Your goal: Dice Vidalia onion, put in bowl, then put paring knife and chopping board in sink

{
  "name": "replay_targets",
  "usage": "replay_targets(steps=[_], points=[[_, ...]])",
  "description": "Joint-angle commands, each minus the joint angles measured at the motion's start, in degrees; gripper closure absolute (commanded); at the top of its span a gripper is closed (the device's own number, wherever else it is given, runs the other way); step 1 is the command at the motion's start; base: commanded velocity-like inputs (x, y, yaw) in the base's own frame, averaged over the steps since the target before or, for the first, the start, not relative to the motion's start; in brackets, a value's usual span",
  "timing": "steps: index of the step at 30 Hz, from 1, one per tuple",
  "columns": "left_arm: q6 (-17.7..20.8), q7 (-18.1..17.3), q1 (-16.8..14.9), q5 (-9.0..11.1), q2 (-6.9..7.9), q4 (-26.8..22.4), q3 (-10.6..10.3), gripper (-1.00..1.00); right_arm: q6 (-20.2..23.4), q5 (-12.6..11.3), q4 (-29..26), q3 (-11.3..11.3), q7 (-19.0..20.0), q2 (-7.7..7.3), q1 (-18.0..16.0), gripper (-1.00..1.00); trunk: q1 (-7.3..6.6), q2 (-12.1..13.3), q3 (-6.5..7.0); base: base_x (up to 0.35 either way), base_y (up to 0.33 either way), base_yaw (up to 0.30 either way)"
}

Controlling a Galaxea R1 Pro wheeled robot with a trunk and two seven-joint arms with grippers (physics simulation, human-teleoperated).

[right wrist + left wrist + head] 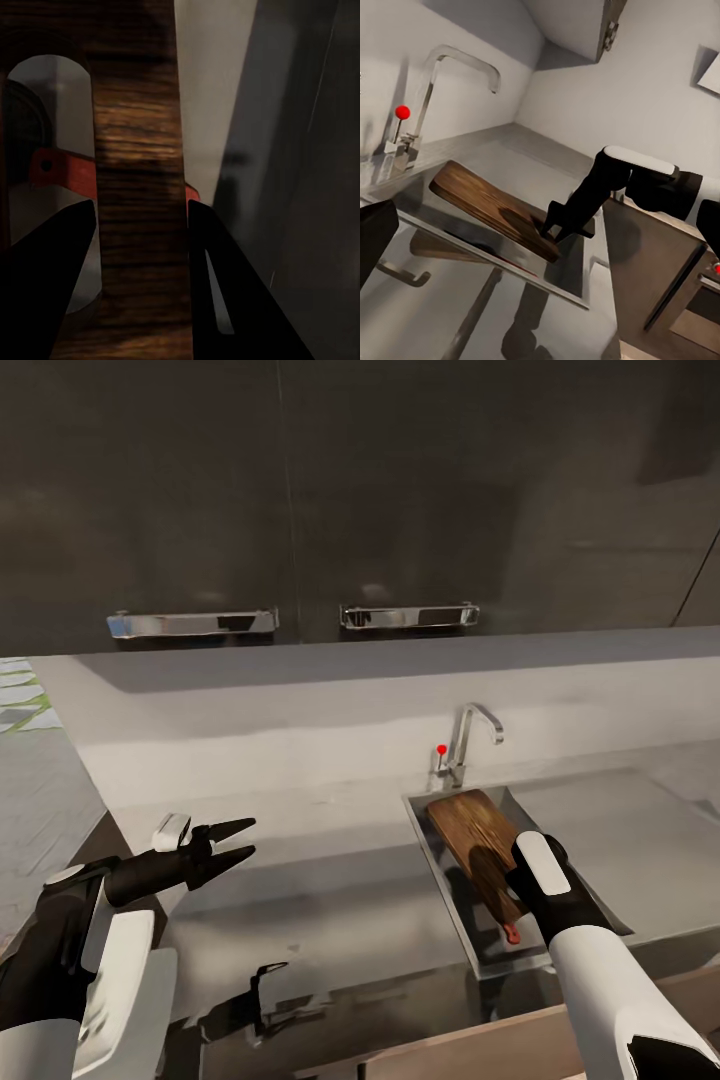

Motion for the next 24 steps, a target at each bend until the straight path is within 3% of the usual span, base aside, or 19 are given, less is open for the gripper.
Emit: replay_targets(steps=[1,24], points=[[0.60,-0.23,-0.05,0.01,0.01,-0.01,0.01,-1.00,0.57,-0.14,-0.07,-0.03,-0.31,-0.01,-0.05,1.00,0.04,-0.13,-0.13,0.008,0.000,0.000],[0.62,-0.27,-0.05,0.01,0.09,-0.01,0.10,-1.00,0.57,-0.13,-0.07,-0.01,-0.31,-0.01,-0.05,1.00,0.04,-0.13,-1.31,0.011,0.000,0.000]])
